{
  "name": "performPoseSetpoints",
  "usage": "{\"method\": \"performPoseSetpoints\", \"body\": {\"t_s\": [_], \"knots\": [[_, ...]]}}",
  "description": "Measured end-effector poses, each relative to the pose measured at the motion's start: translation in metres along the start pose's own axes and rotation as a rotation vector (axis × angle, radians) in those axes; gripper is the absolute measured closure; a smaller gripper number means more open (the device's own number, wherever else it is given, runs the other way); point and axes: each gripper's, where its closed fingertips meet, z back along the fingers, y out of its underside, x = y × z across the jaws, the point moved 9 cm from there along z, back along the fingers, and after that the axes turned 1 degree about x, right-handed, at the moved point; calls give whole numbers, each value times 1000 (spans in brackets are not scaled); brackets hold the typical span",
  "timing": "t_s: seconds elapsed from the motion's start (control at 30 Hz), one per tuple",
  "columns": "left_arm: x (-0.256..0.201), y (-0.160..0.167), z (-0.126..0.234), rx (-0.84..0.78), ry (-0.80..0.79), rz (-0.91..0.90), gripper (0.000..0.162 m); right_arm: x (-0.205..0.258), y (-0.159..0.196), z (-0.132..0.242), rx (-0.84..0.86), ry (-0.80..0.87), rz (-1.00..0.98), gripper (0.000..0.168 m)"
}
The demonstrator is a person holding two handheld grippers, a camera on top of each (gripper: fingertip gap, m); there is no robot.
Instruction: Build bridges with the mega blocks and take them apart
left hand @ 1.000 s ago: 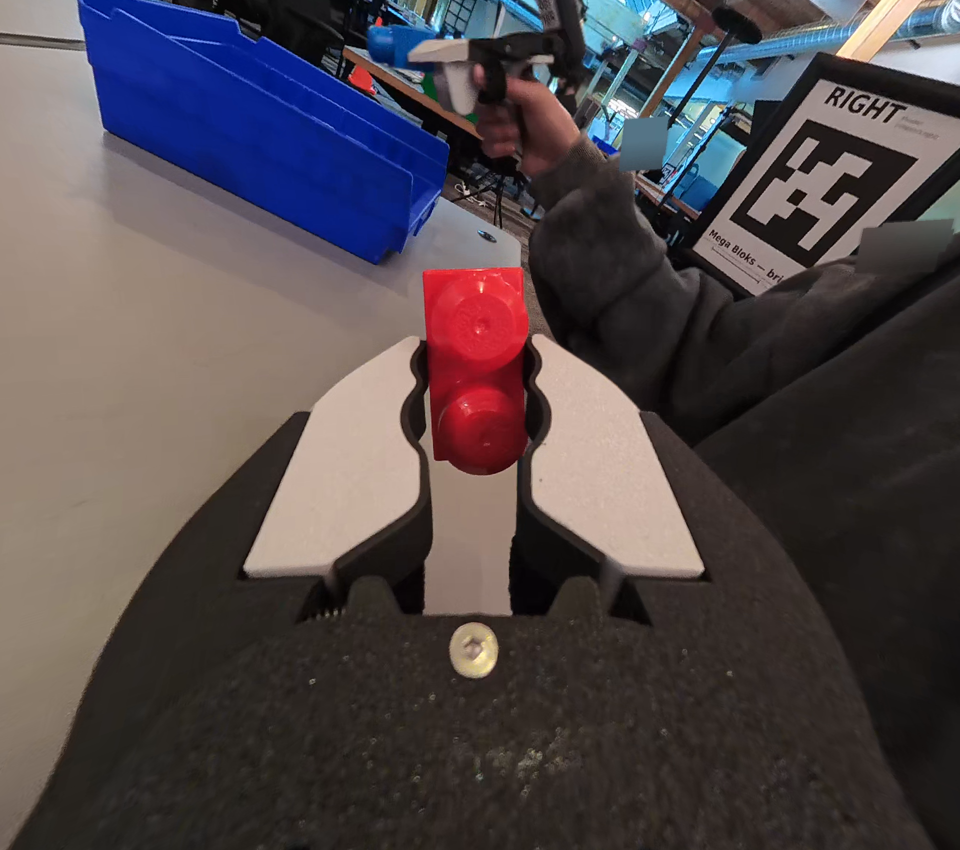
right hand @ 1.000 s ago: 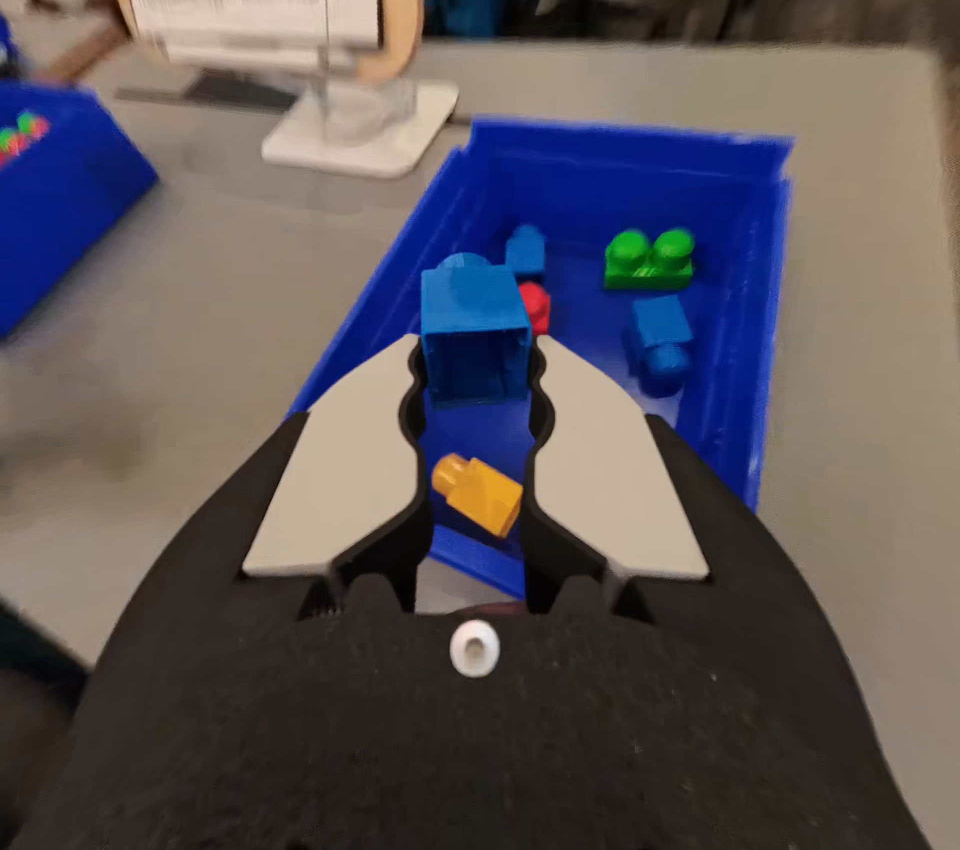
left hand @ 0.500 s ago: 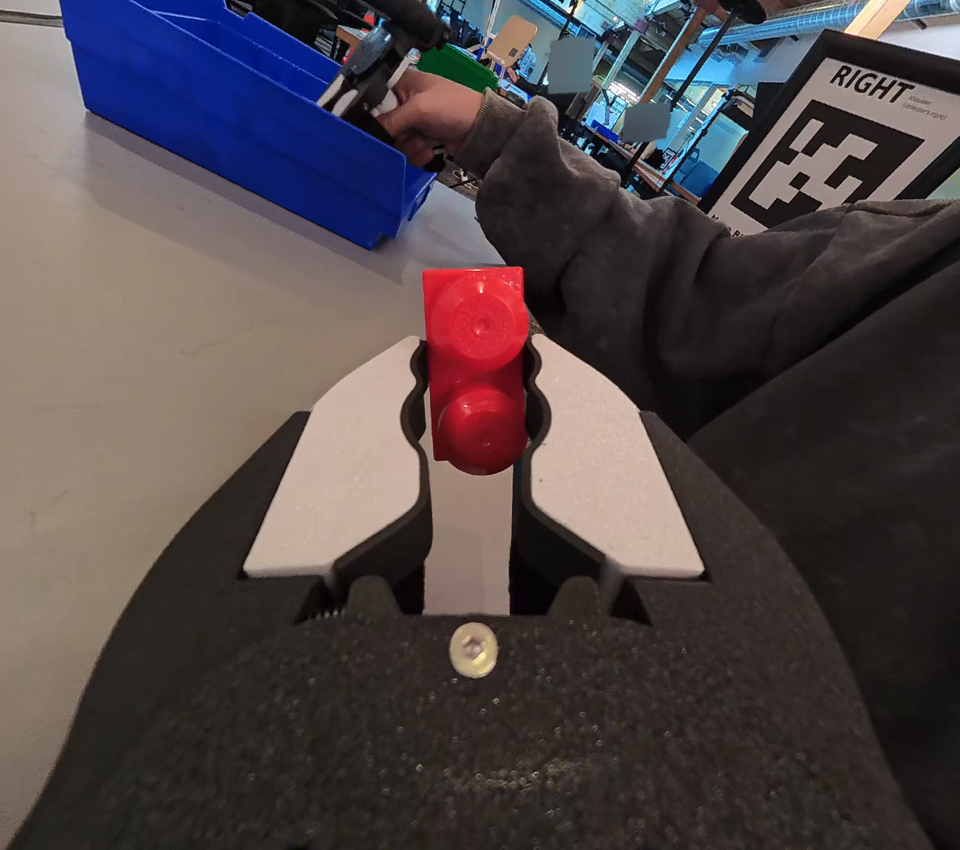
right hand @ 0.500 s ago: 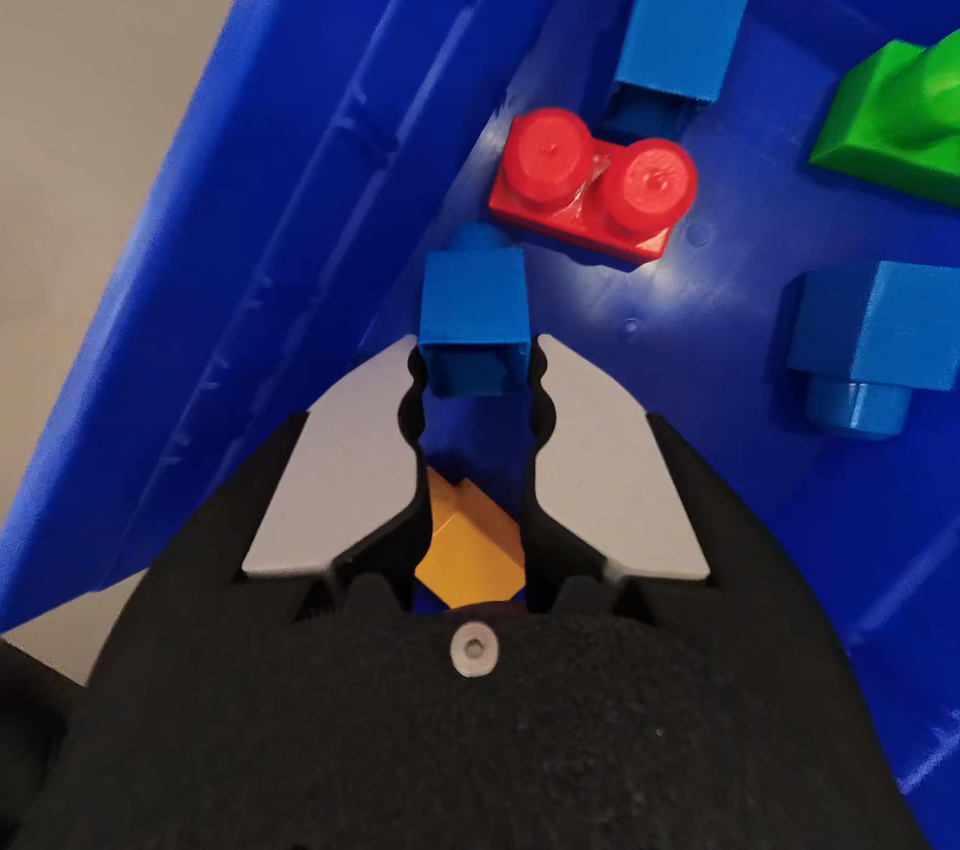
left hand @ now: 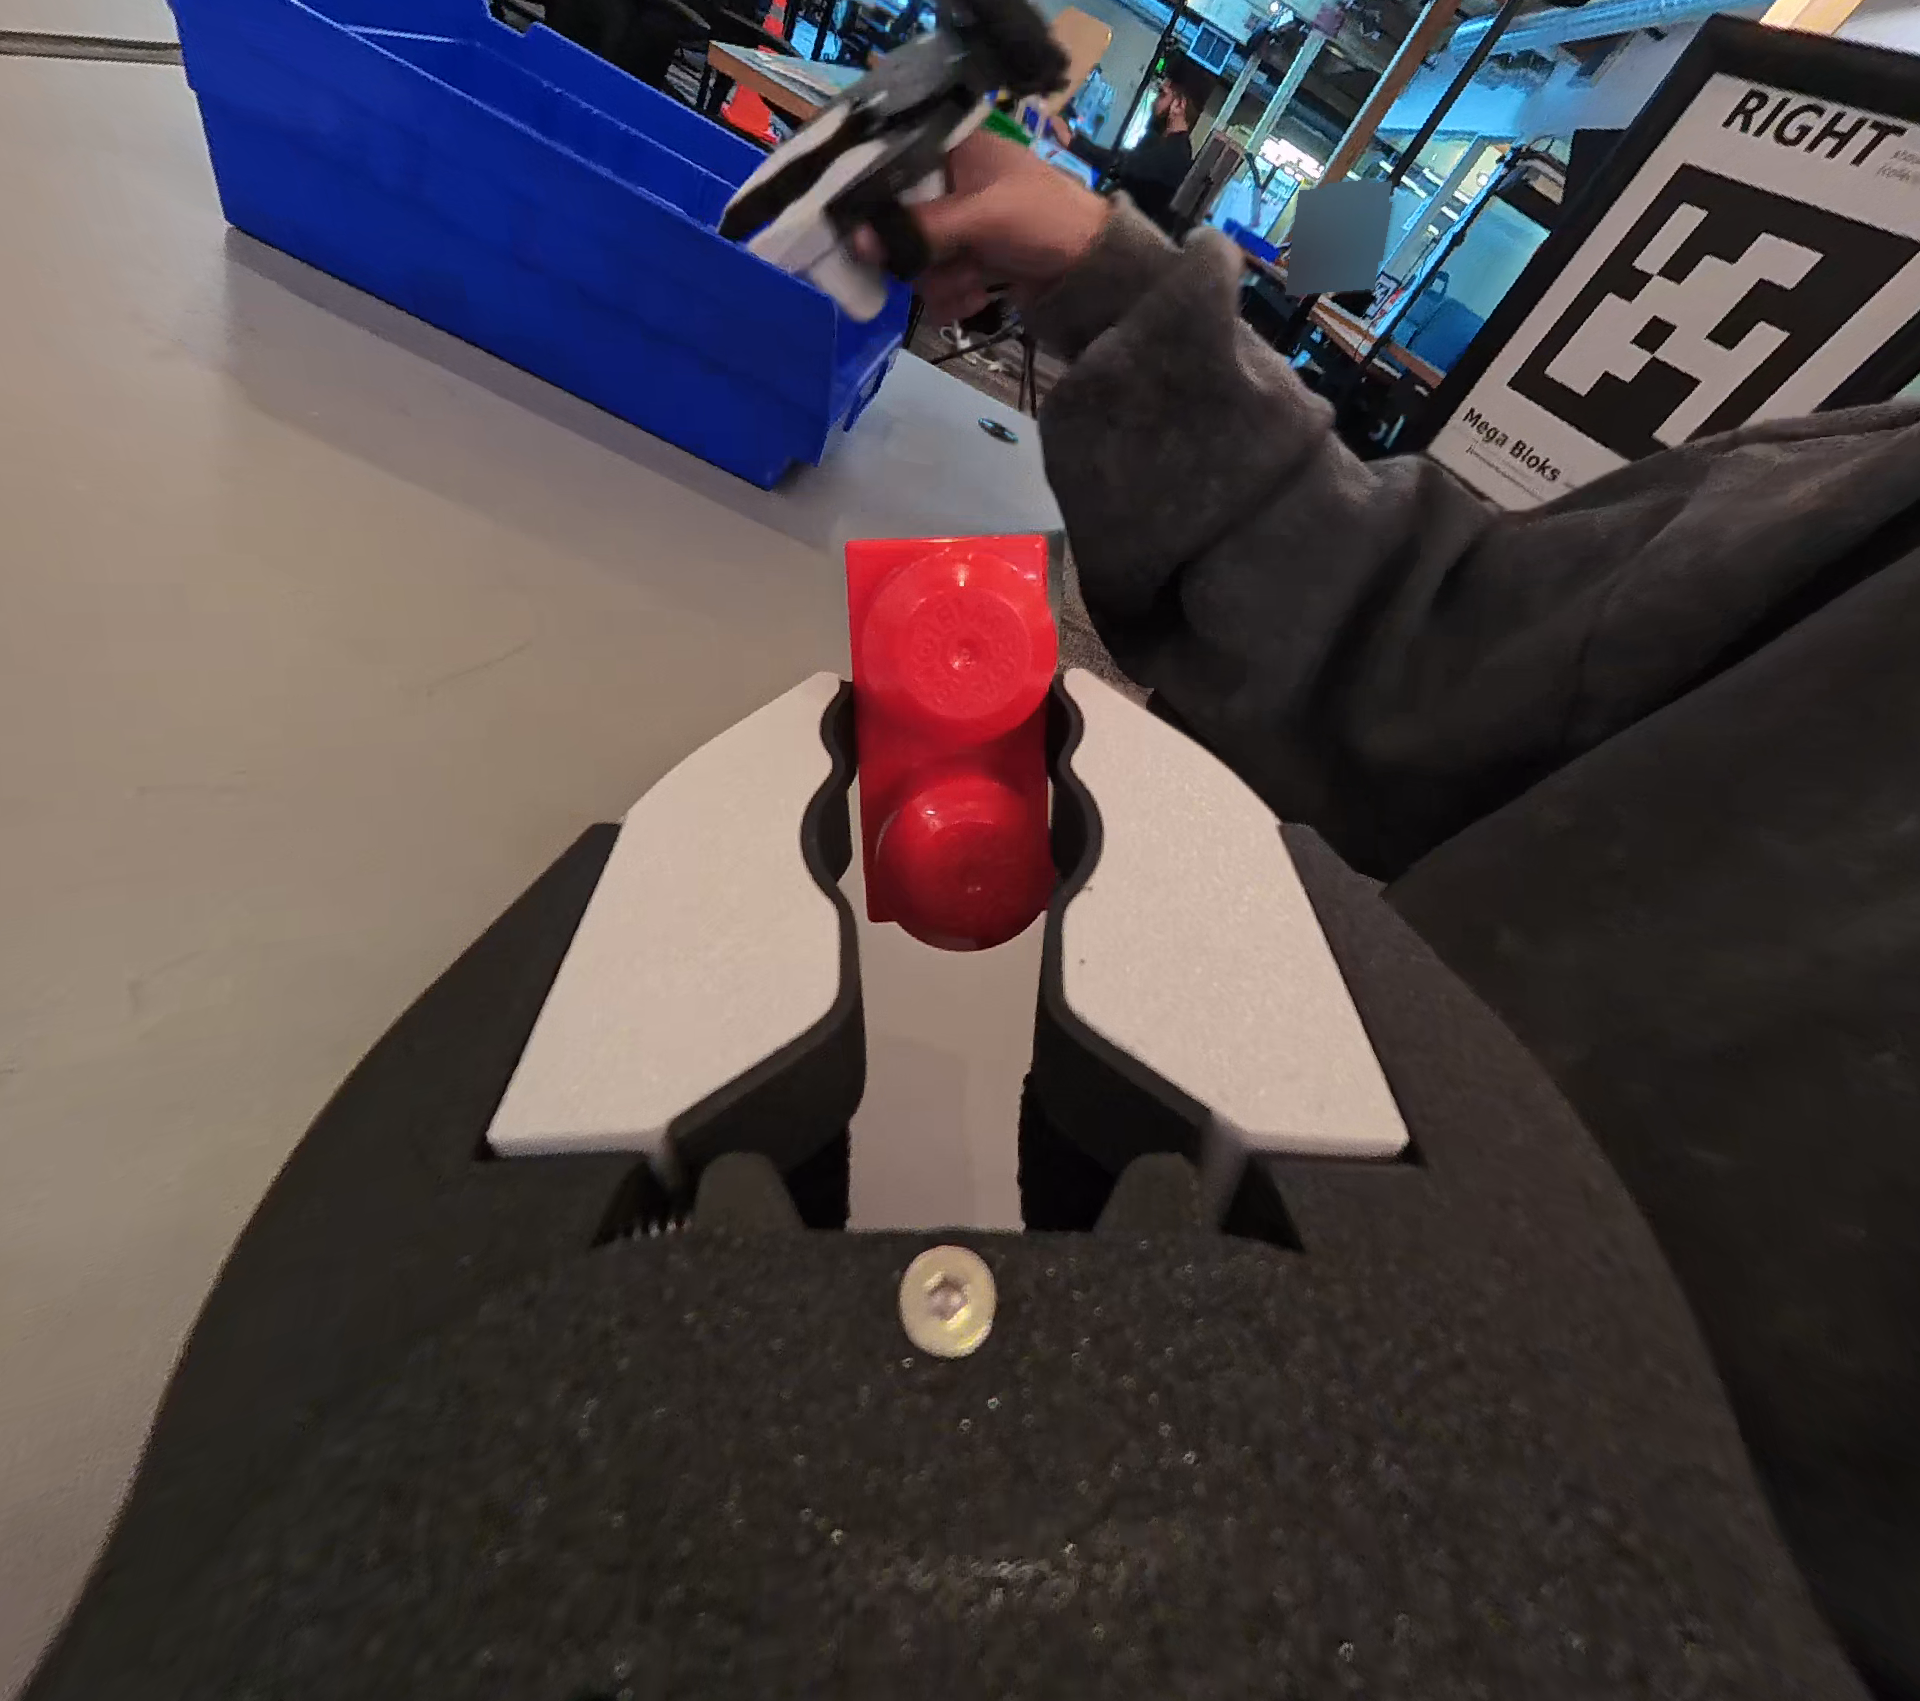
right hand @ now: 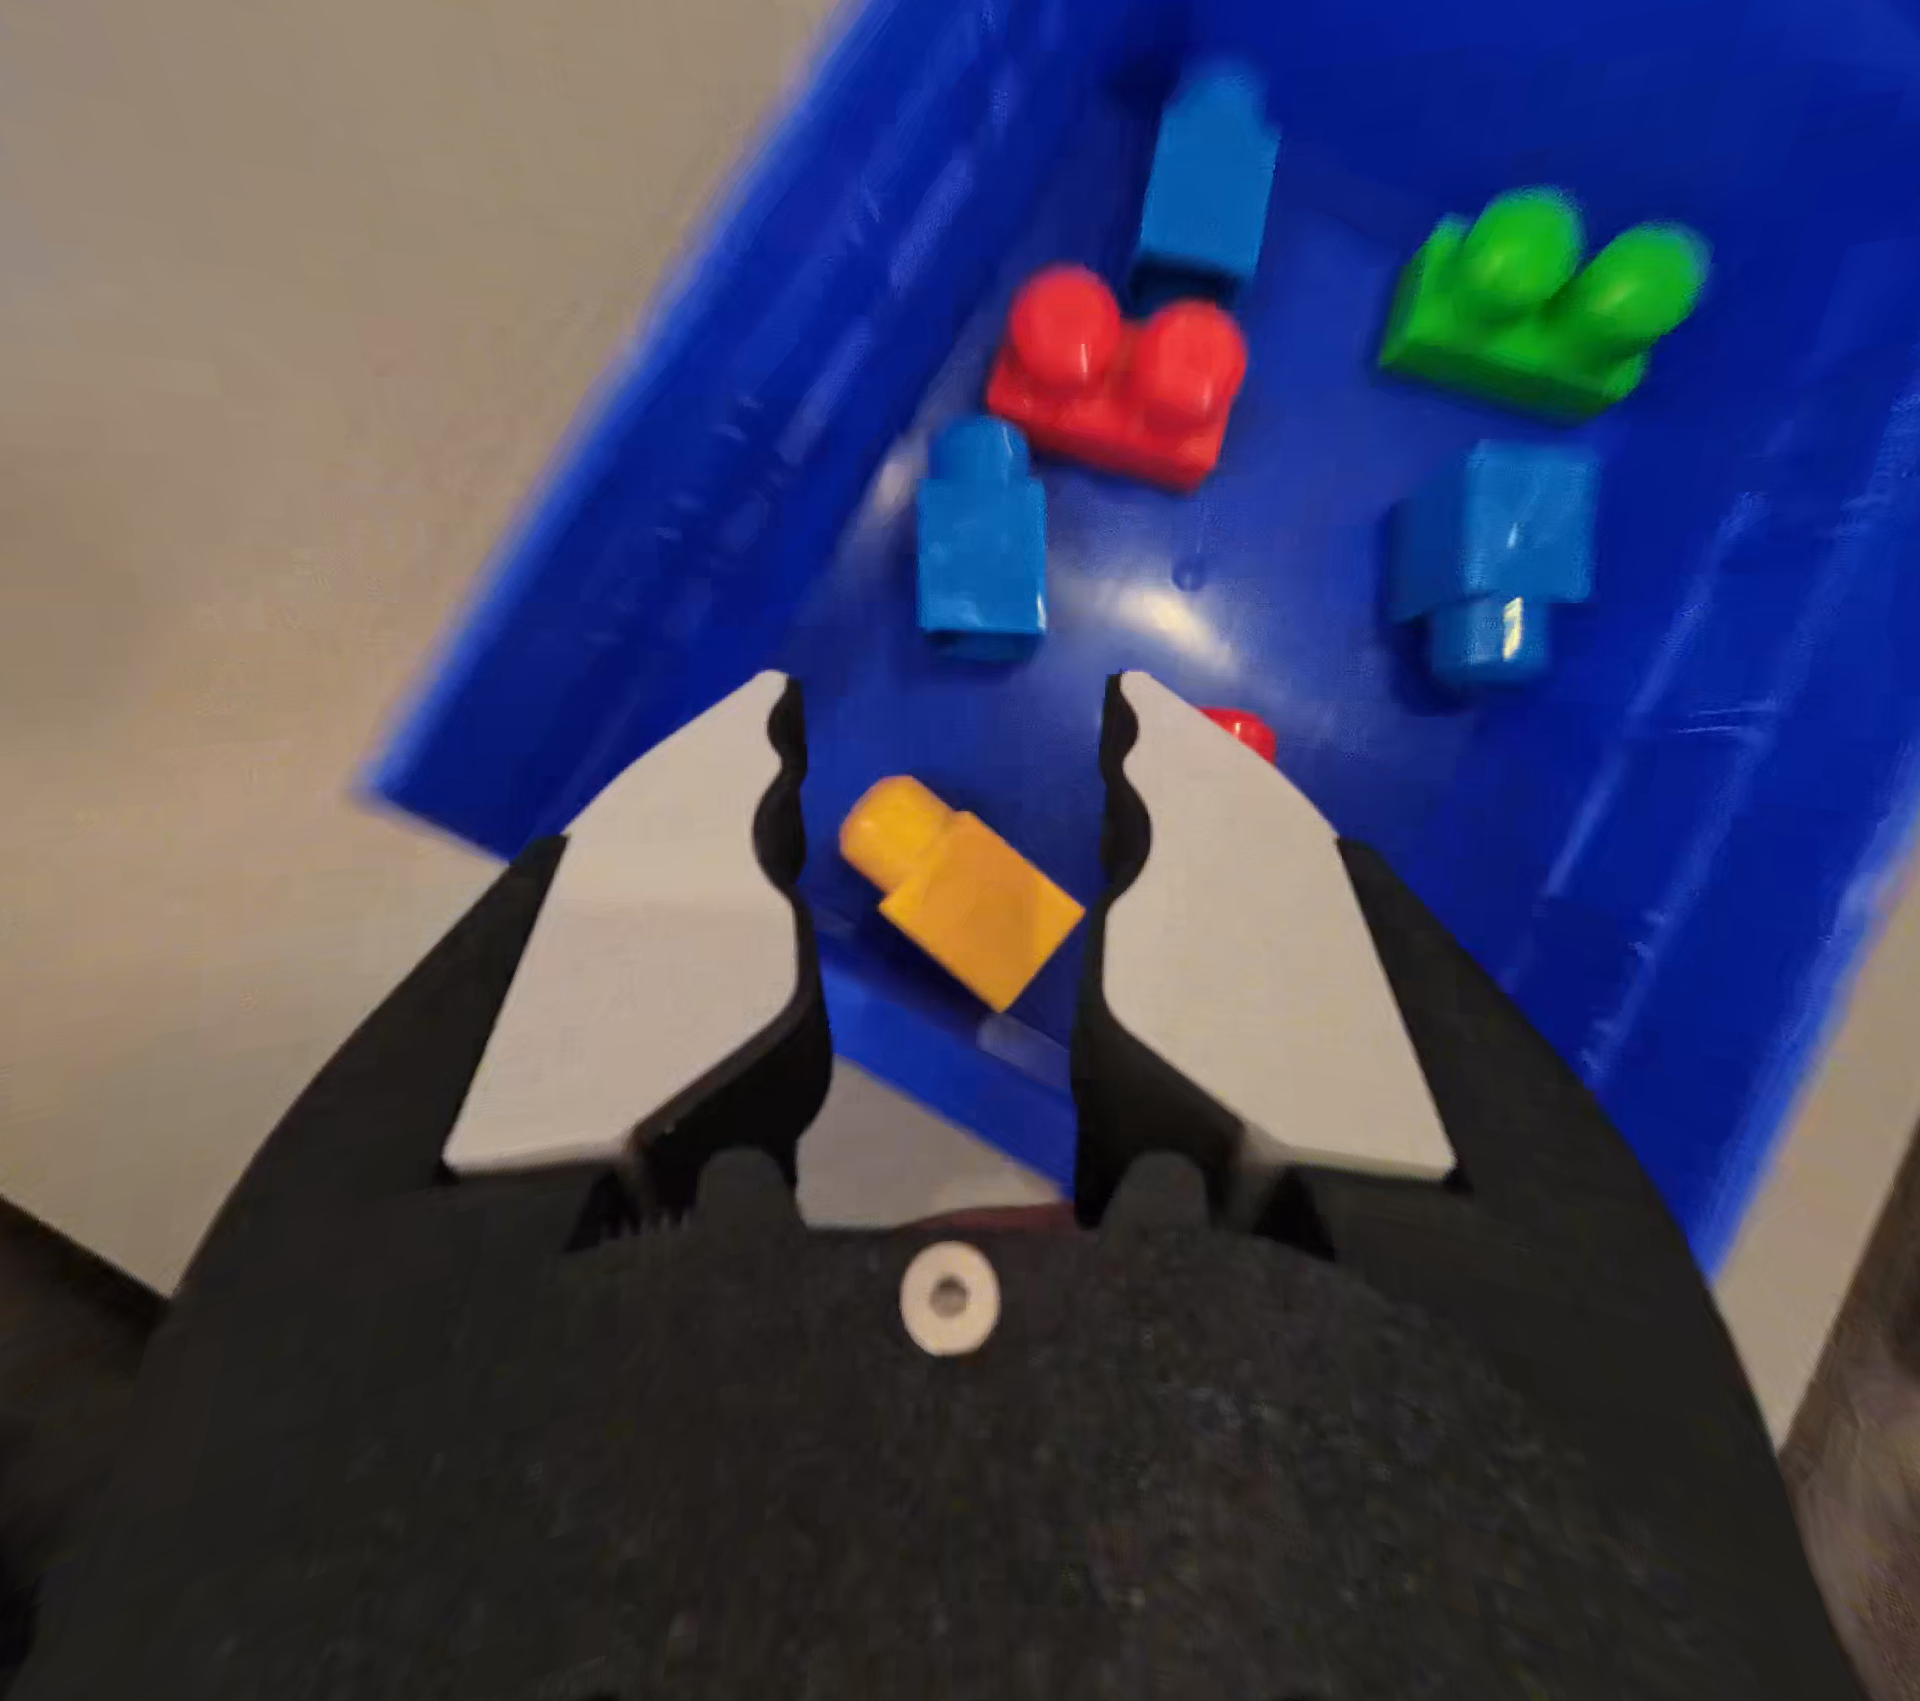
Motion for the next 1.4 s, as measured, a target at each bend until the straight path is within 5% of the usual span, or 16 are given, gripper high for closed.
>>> {"method": "performPoseSetpoints", "body": {"t_s": [0.07, 0.17, 0.27, 0.4, 0.67, 0.77, 1.13, 1.3, 1.4], "knots": [[0, 0, 1, -2, -6, -11, 128, 33, -4, 42, -281, -59, 26, 115], [2, -2, 0, -36, 22, 8, 128, 110, -1, 66, -615, -450, 39, 119], [2, -4, -3, -60, 39, 14, 128, 183, 13, 38, -675, -848, 0, 108], [-2, -9, -8, -109, 70, 12, 128, 228, 20, -4, -580, -999, -105, 106], [-2, -3, -17, -128, 135, 56, 128, 268, 20, -23, -536, -955, -8, 112], [-4, -3, -17, -130, 156, 58, 128, 268, 20, -26, -534, -983, -19, 131], [-23, 3, -26, 52, 161, -56, 128, 249, 30, -2, -500, -971, 194, 134], [-16, -1, -9, 56, 127, -67, 129, 203, 31, 22, -539, -962, 170, 134], [-4, -6, 8, 16, 89, -49, 128, 157, 33, 44, -553, -795, 166, 134]]}}
